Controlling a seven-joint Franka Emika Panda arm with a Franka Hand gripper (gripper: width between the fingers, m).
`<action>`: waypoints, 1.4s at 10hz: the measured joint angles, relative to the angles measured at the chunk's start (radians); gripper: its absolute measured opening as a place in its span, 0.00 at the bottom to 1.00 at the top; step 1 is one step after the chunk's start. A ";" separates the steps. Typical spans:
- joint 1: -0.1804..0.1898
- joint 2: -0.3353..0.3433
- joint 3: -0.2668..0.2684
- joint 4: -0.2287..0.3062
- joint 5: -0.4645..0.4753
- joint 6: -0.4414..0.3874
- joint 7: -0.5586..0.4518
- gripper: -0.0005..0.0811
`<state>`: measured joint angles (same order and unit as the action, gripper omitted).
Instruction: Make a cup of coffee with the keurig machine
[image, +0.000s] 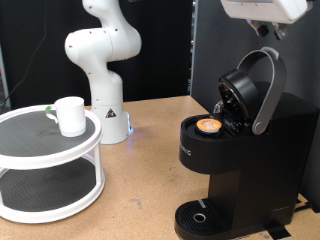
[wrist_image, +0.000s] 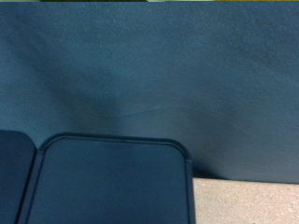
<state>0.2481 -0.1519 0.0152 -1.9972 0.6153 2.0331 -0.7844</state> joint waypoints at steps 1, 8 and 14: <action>0.000 0.001 0.010 -0.003 -0.004 0.005 0.008 0.51; 0.000 0.047 0.041 -0.007 -0.034 0.061 0.043 0.01; -0.010 0.045 0.032 -0.005 -0.034 0.026 0.021 0.01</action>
<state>0.2383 -0.1072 0.0469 -2.0021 0.5816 2.0589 -0.7631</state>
